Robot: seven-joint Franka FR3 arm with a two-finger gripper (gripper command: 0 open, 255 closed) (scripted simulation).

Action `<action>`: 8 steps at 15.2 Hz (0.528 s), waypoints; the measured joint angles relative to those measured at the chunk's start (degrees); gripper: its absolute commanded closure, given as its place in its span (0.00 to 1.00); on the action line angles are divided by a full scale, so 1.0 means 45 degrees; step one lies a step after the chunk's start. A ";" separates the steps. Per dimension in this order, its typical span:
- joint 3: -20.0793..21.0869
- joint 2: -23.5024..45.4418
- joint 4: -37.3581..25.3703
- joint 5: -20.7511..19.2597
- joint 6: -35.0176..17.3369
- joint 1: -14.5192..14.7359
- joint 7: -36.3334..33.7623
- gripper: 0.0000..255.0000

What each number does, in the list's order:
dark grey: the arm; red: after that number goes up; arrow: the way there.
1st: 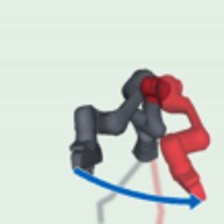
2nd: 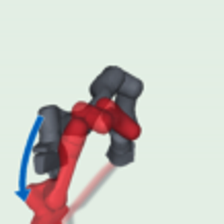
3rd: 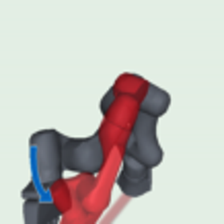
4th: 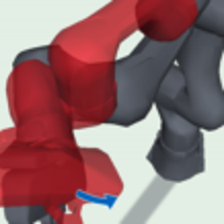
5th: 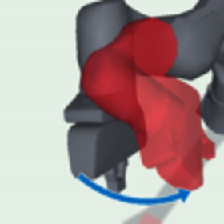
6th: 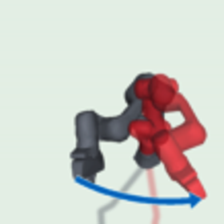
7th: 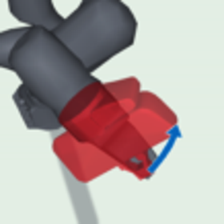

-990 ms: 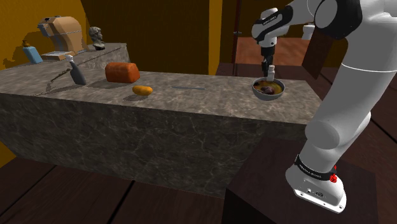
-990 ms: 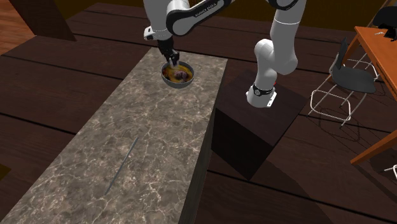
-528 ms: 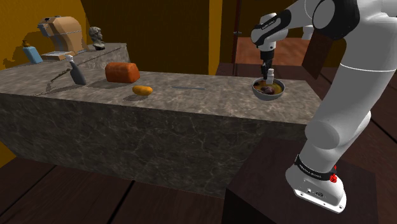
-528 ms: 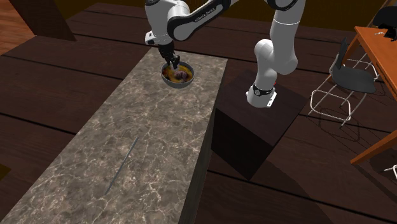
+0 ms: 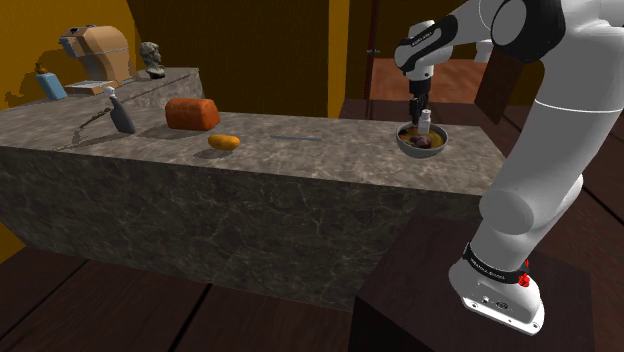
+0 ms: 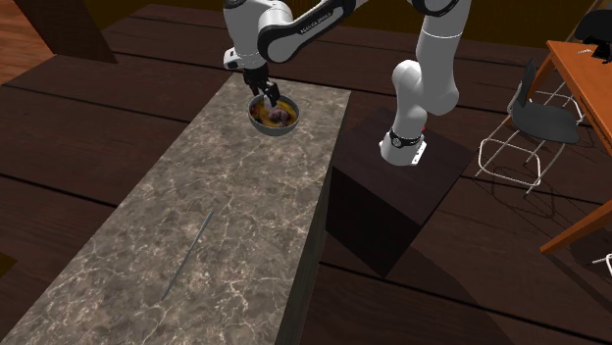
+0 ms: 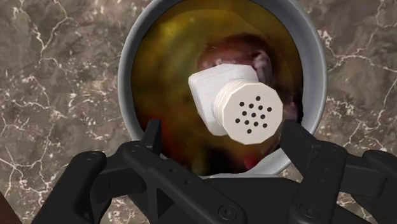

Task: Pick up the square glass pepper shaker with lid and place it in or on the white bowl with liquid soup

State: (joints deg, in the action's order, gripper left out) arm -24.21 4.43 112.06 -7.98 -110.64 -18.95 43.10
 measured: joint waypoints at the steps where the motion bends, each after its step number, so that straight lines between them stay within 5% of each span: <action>1: 0.0000 0.0000 0.0000 0.0000 0.0000 0.0000 0.0000 0.00; 8: 0.0083 -0.0187 -0.1360 0.0001 0.1539 0.0109 0.0012 0.00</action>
State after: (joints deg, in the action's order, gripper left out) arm -23.84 3.59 105.94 -7.97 -103.71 -18.46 43.15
